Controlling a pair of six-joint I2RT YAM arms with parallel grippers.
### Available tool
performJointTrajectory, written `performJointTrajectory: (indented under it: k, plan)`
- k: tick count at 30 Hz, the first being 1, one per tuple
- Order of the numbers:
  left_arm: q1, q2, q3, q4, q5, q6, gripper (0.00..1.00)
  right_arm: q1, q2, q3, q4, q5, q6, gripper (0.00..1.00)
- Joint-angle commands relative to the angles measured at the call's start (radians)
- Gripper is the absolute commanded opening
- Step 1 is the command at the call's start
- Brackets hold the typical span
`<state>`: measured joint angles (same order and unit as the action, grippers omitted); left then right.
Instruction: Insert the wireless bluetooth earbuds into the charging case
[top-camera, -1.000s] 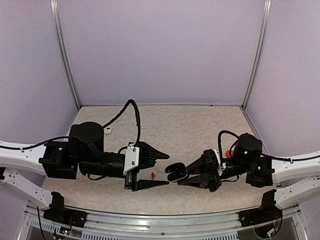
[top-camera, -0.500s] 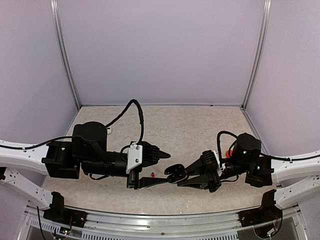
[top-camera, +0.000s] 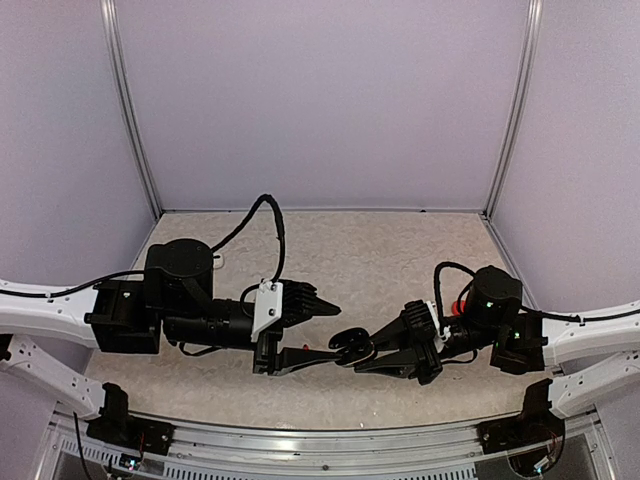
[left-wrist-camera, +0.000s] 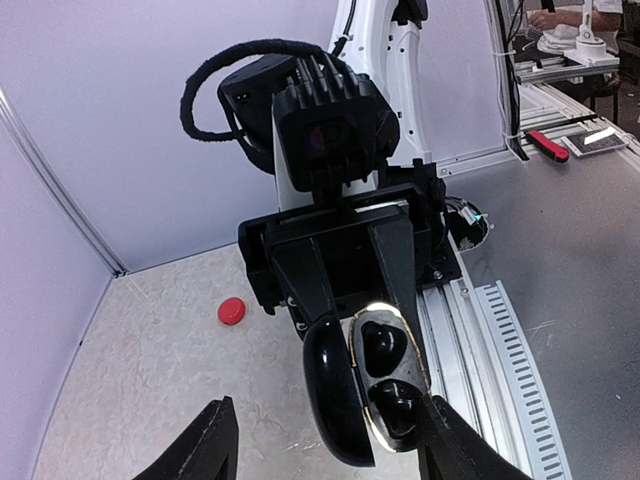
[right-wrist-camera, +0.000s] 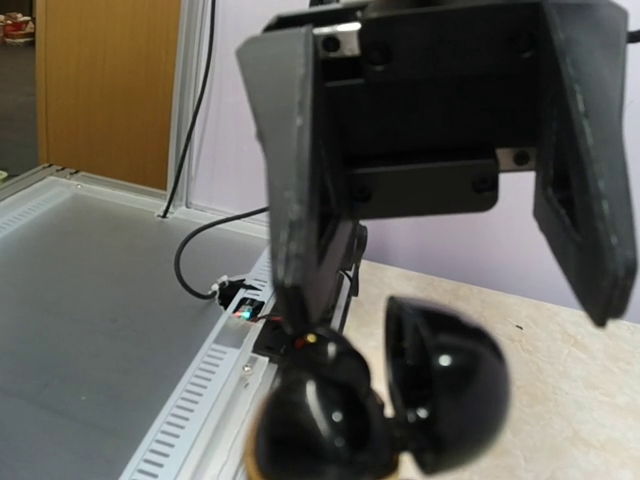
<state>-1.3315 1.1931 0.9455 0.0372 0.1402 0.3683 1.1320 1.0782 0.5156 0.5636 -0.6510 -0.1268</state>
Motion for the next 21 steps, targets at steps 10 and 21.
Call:
performJointTrajectory:
  k: [10,21]
  plan:
    - [0.017,0.040,-0.009,0.024,-0.024,-0.012,0.59,0.008,-0.021,0.031,-0.001,-0.021,0.002,0.00]
    - [0.016,0.079,0.007,-0.007,-0.036,-0.001,0.56,0.008,-0.061,0.017,0.015,-0.009,0.019,0.00]
